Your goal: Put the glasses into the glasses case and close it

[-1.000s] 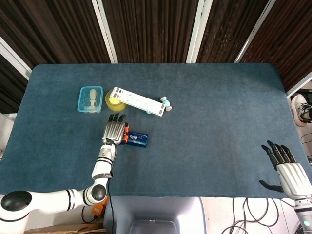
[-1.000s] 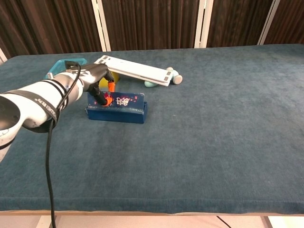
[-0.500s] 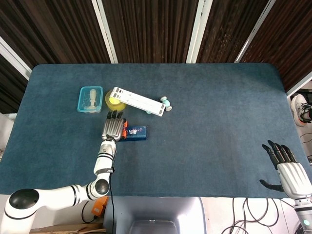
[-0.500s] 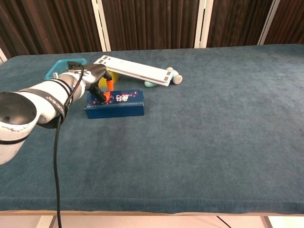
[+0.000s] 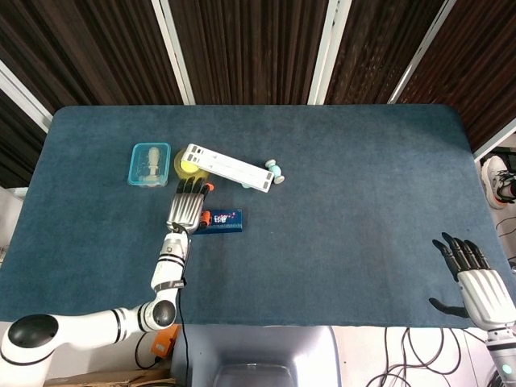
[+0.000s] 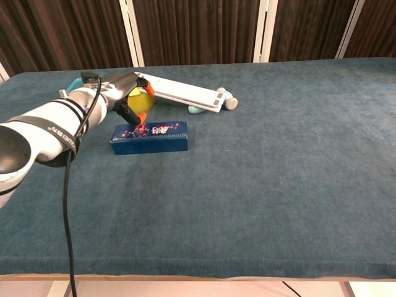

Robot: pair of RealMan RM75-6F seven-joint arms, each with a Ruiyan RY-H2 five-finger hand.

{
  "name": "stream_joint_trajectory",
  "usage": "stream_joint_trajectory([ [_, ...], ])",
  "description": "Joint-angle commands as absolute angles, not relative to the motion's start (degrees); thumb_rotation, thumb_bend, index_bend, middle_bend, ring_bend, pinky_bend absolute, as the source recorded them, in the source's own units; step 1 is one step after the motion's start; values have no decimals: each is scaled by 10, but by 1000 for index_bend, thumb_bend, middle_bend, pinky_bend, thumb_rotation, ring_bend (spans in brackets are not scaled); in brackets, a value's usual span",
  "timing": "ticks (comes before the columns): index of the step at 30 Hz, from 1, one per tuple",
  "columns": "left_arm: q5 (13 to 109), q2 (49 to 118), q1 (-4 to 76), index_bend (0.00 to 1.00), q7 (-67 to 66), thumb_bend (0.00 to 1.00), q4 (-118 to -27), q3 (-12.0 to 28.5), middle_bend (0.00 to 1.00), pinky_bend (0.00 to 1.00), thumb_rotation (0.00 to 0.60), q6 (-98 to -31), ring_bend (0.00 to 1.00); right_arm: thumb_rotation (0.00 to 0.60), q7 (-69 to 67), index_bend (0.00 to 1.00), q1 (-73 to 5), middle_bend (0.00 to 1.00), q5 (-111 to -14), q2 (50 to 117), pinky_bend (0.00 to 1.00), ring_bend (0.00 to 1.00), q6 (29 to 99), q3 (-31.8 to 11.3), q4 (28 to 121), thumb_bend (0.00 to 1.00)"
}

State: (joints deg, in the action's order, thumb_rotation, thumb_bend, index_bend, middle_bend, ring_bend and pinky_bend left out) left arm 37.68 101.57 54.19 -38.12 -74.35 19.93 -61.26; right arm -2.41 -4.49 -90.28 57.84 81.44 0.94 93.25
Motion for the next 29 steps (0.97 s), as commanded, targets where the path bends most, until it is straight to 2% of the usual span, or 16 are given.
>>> stream_joint_trajectory([
  [1, 420, 973, 515, 246, -357, 418, -819, 175, 54, 73, 600, -619, 8, 600, -25, 0, -44, 0, -905, 578, 0, 0, 817, 10, 933, 252],
  [3, 450, 952, 499, 206, -348, 417, -856, 156, 37, 72, 600, -629, 1, 600, -27, 0, -43, 0, -908, 577, 0, 0, 819, 11, 933, 252],
  [5, 507, 916, 470, 126, -326, 417, -908, 121, 13, 68, 600, -647, 0, 600, -30, 0, -42, 0, -910, 576, 0, 0, 821, 11, 931, 252],
  [8, 624, 859, 408, 17, -287, 416, -968, 48, 0, 57, 600, -708, 0, 600, -29, 0, -42, 0, -910, 577, 0, 0, 821, 12, 930, 252],
  [12, 762, 767, 311, 0, -225, 414, -1009, -79, 0, 39, 600, -790, 0, 600, -16, 0, -42, 0, -913, 581, 0, 0, 819, 15, 930, 252],
  [13, 779, 754, 297, 0, -215, 415, -1011, -96, 0, 36, 600, -801, 0, 600, -14, 0, -42, 0, -914, 581, 0, 0, 819, 15, 930, 252],
  [16, 867, 719, 220, 0, -132, 415, -973, -159, 0, 14, 600, -887, 0, 600, 4, 0, -42, 0, -917, 587, 0, 0, 817, 18, 932, 252],
  [18, 889, 720, 183, 0, -86, 415, -936, -172, 0, 5, 600, -925, 0, 600, 13, 0, -41, 0, -918, 591, 0, 0, 817, 18, 933, 252],
  [21, 903, 706, 158, 0, -90, 412, -921, -178, 0, 0, 600, -941, 0, 600, 28, 0, -41, 0, -921, 598, 0, 0, 817, 20, 935, 252],
  [29, 920, 712, 130, 0, -66, 412, -896, -131, 0, 0, 600, -968, 0, 600, 44, 0, -44, 0, -925, 605, 0, 0, 810, 23, 937, 252],
])
